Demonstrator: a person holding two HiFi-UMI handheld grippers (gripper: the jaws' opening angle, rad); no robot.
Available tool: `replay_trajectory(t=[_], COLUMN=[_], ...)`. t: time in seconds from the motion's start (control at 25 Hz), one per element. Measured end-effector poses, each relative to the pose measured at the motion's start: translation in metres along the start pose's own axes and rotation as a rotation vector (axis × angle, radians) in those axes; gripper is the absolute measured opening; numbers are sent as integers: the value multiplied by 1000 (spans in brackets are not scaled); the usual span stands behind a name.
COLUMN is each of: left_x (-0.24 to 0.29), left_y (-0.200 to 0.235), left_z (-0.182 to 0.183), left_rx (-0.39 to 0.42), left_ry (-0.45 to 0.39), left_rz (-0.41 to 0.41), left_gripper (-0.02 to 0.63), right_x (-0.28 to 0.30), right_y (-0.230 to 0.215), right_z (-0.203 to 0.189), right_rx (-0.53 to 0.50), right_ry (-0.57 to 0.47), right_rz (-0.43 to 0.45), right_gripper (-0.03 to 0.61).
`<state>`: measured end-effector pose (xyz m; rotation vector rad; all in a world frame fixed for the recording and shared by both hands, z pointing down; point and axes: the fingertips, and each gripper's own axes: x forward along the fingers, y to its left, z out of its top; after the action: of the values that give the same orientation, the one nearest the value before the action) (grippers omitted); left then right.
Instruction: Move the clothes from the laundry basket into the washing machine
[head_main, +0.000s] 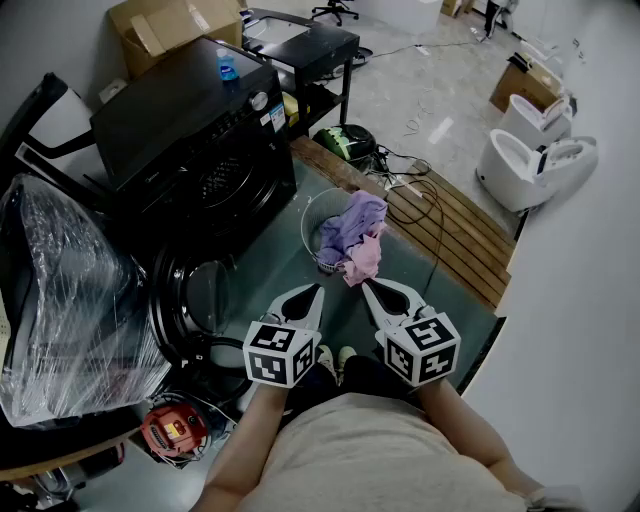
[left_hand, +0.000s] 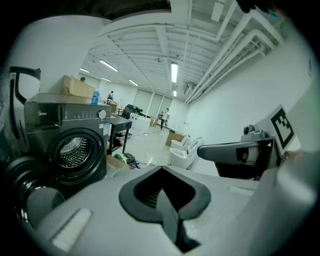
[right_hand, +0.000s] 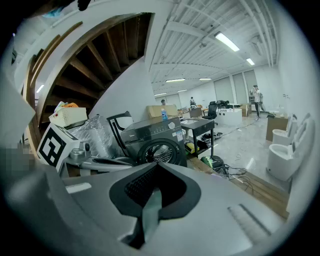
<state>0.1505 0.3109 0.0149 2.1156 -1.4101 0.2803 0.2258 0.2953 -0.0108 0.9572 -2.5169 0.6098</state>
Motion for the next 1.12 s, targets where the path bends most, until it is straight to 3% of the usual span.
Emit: replay_trajectory(t=[0.12,0.4,0.8,1.12], left_x=[0,-4,-7,14], left_y=[-8,-6,5,27], left_z=[3,-7,-11,-12], left_rx=[-59,-30,14,11], left_ry=[-30,-4,17,47], left_rz=[-37,-22,-36,-30], left_gripper=[0,0,0,0], right_x=[-3,-8,-11,18], right_y=[1,3,-6,-14], right_z=[3,-9,-23,-23], right_rx=[3,-15,81,120], right_ry=[-9,21,10,33], right_rz=[26,6,-64,-21], right_gripper=[21,21,23,23])
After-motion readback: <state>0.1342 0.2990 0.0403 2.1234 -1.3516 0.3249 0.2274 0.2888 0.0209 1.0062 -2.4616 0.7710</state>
